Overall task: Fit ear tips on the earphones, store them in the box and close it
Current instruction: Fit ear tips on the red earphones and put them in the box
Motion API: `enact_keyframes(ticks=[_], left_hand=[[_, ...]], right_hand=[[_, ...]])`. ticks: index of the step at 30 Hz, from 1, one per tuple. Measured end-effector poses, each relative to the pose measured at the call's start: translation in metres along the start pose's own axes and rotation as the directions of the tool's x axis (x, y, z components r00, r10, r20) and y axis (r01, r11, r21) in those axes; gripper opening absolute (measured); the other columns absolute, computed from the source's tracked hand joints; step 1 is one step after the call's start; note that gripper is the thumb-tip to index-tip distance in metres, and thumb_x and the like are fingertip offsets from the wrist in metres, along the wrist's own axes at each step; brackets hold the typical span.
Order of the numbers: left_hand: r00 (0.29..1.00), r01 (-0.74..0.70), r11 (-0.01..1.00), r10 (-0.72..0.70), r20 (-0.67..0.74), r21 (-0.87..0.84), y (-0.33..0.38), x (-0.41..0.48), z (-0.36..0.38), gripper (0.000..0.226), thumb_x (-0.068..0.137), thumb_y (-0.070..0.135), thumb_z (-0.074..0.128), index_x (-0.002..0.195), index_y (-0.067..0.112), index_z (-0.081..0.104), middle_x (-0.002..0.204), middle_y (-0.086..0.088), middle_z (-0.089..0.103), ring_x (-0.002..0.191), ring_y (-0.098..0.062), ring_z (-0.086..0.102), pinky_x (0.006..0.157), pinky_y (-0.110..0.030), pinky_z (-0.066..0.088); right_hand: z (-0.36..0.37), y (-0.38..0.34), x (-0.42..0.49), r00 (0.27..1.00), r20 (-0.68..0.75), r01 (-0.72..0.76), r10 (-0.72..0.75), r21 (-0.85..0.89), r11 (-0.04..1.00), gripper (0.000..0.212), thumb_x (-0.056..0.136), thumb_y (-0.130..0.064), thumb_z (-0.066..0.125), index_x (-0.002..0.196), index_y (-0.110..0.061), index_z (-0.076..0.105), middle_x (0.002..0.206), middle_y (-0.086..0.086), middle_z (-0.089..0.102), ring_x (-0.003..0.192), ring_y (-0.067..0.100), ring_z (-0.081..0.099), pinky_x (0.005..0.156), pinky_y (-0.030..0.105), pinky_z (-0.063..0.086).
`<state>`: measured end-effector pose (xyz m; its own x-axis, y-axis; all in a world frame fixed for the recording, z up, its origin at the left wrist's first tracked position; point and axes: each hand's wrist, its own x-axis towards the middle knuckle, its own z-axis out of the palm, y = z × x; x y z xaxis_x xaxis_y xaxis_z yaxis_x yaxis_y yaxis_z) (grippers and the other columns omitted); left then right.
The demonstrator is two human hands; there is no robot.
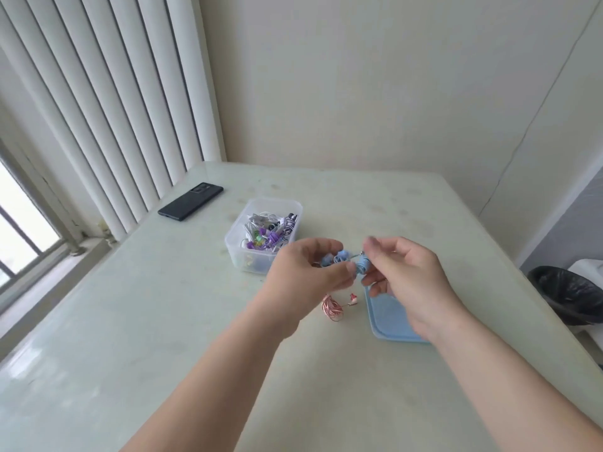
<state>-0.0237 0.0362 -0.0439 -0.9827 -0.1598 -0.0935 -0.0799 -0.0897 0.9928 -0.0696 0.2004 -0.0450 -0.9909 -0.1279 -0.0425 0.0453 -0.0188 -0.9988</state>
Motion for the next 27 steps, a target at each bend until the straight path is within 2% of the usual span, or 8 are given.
enact_keyframes(ticks=[3, 5, 9, 12, 15, 17, 21, 27], left_hand=[[0.988, -0.072, 0.987, 0.09, -0.123, 0.146, 0.023, 0.011, -0.028, 0.033, 0.087, 0.008, 0.082, 0.118, 0.011, 0.072, 0.105, -0.009, 0.076, 0.083, -0.023, 0.08, 0.082, -0.032, 0.065], [0.964, -0.08, 0.919, 0.169, -0.203, 0.386, 0.033, 0.026, -0.055, 0.031, 0.087, 0.014, 0.082, 0.116, 0.018, 0.073, 0.103, -0.002, 0.074, 0.085, -0.021, 0.078, 0.08, -0.035, 0.064], [0.972, -0.018, 0.755, 0.168, -0.166, 0.656, 0.04, 0.053, -0.101, 0.03, 0.087, 0.014, 0.079, 0.116, 0.015, 0.073, 0.101, -0.002, 0.073, 0.089, -0.024, 0.074, 0.059, -0.023, 0.049], [0.987, -0.007, 0.618, 0.128, -0.092, 0.786, 0.037, 0.063, -0.116, 0.026, 0.087, 0.018, 0.08, 0.113, 0.018, 0.075, 0.105, -0.002, 0.074, 0.091, -0.021, 0.069, 0.067, -0.024, 0.051], [0.997, -0.011, 0.419, 0.078, -0.024, 0.908, 0.041, 0.068, -0.115, 0.012, 0.092, 0.022, 0.072, 0.102, 0.019, 0.079, 0.105, -0.002, 0.076, 0.098, -0.025, 0.07, 0.085, -0.034, 0.058], [0.997, -0.034, 0.323, 0.082, 0.008, 0.946, 0.045, 0.068, -0.112, 0.013, 0.093, 0.022, 0.067, 0.096, 0.018, 0.08, 0.102, -0.005, 0.076, 0.098, -0.029, 0.07, 0.086, -0.04, 0.06], [0.988, -0.098, 0.289, 0.146, 0.057, 0.952, 0.039, 0.069, -0.108, 0.019, 0.095, 0.026, 0.061, 0.087, 0.02, 0.077, 0.091, -0.003, 0.076, 0.089, -0.028, 0.07, 0.081, -0.043, 0.061], [0.987, -0.157, 0.286, 0.082, 0.139, 0.945, 0.029, 0.067, -0.103, 0.029, 0.101, 0.045, 0.055, 0.092, 0.026, 0.074, 0.099, 0.002, 0.067, 0.093, -0.024, 0.064, 0.085, -0.039, 0.055]], right_hand=[[0.026, -0.018, 0.01, 0.996, 0.082, -0.011, 0.015, -0.047, 0.999, 0.025, 0.104, -0.036, 0.057, 0.105, -0.017, 0.073, 0.087, 0.01, 0.075, 0.068, 0.02, 0.067, 0.059, 0.038, 0.054], [0.041, -0.023, 0.017, 0.995, 0.098, -0.009, 0.019, -0.093, 0.996, 0.02, 0.104, -0.035, 0.057, 0.107, -0.02, 0.071, 0.093, 0.009, 0.075, 0.071, 0.018, 0.068, 0.062, 0.038, 0.054], [0.062, -0.027, 0.021, 0.987, 0.16, -0.013, 0.029, -0.102, 0.995, 0.013, 0.101, -0.029, 0.062, 0.11, -0.021, 0.068, 0.092, 0.006, 0.075, 0.069, 0.017, 0.07, 0.06, 0.036, 0.052], [0.068, -0.025, 0.022, 0.985, 0.168, -0.034, 0.047, -0.082, 0.996, 0.017, 0.102, -0.022, 0.061, 0.118, -0.018, 0.064, 0.094, 0.009, 0.074, 0.068, 0.018, 0.069, 0.055, 0.033, 0.051], [0.065, -0.019, 0.023, 0.987, 0.142, -0.071, 0.078, -0.051, 0.996, 0.026, 0.102, -0.019, 0.06, 0.127, -0.018, 0.059, 0.093, 0.009, 0.075, 0.069, 0.02, 0.069, 0.056, 0.035, 0.051], [0.06, -0.016, 0.023, 0.991, 0.114, -0.069, 0.075, -0.057, 0.996, 0.029, 0.101, -0.019, 0.061, 0.13, -0.018, 0.057, 0.093, 0.009, 0.075, 0.068, 0.02, 0.069, 0.057, 0.036, 0.051], [0.048, -0.017, 0.022, 0.994, 0.079, -0.066, 0.072, -0.069, 0.995, 0.028, 0.101, -0.017, 0.061, 0.129, -0.017, 0.058, 0.093, 0.011, 0.075, 0.067, 0.02, 0.068, 0.058, 0.036, 0.052], [0.028, -0.018, 0.019, 0.995, 0.059, -0.069, 0.076, -0.115, 0.991, 0.017, 0.102, -0.015, 0.059, 0.117, -0.014, 0.065, 0.091, 0.011, 0.075, 0.068, 0.02, 0.067, 0.053, 0.031, 0.052]])
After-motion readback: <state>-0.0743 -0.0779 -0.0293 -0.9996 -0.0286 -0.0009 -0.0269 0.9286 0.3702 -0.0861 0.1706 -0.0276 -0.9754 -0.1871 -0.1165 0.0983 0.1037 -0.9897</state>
